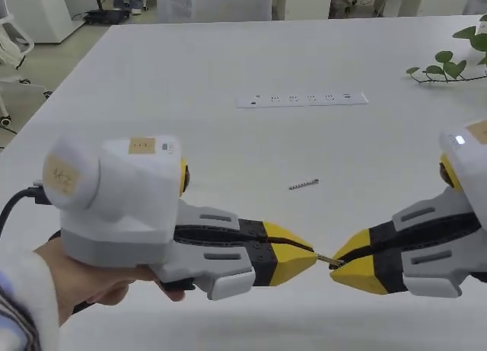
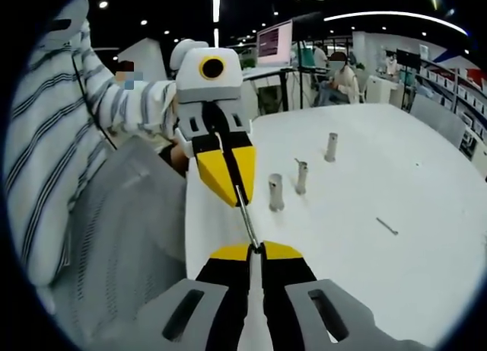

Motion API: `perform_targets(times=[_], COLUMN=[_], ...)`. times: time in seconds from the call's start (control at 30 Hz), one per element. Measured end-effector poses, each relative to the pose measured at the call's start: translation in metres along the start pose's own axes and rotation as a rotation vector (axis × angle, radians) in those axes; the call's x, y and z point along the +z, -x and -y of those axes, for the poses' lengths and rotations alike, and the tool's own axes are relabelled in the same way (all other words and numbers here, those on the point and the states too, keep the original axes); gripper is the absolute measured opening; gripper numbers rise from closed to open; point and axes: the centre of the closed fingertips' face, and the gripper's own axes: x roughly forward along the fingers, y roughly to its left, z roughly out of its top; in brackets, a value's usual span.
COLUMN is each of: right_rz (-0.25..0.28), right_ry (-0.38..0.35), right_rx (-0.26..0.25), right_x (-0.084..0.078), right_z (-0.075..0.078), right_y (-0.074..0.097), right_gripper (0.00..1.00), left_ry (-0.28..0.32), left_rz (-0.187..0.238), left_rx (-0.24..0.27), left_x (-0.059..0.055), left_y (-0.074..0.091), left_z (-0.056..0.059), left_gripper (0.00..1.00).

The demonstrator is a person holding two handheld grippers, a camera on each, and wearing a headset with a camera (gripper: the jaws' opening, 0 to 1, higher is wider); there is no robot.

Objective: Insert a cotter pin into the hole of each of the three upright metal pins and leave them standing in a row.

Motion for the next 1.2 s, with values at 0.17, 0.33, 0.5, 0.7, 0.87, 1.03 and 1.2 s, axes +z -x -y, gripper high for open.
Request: perform_targets(times=[0.17,0.33,0.5,0.7,0.87,1.03,1.2], right_rz=[-0.012,-0.019,-0.016,-0.024,-0.015,-0.001,0.002], right_ry=[0.01,0.018,0.028,0.042,0.014,0.002,0.005], right_rx=[0.019,0.032,0.045,0.065,0.087,0.088,0.079], right_x=[-0.001,0.0,0.003,0.004,0.006,0.008,0.008], right_z=[-0.003,-0.005,-0.006,-0.009,-0.013,-0.013,-0.012], right_y=[-0.001,0.0,0.001,0.001,0.003,0.004,0.004], right_gripper=[0.06,0.05,0.04,0.04,0.04,0.04,0.03], left_ry=[-0.015,-0.033,-0.041,-0.048,-0.046,-0.051,-0.038], left_rz=[-0.012,-0.03,-0.058,-0.07,-0.084,-0.103,-0.103], left_rx=[-0.008,-0.013,-0.014,-0.019,-0.021,-0.02,-0.017], left_x=[-0.003,-0.007,-0.014,-0.017,-0.021,-0.025,-0.025], left_y=[0.001,0.003,0.005,0.006,0.006,0.005,0.005], left_z=[0.001,0.002,0.002,0.003,0.004,0.004,0.003], left_gripper=[0.01,0.01,0.01,0.01,0.01,0.02,0.02])
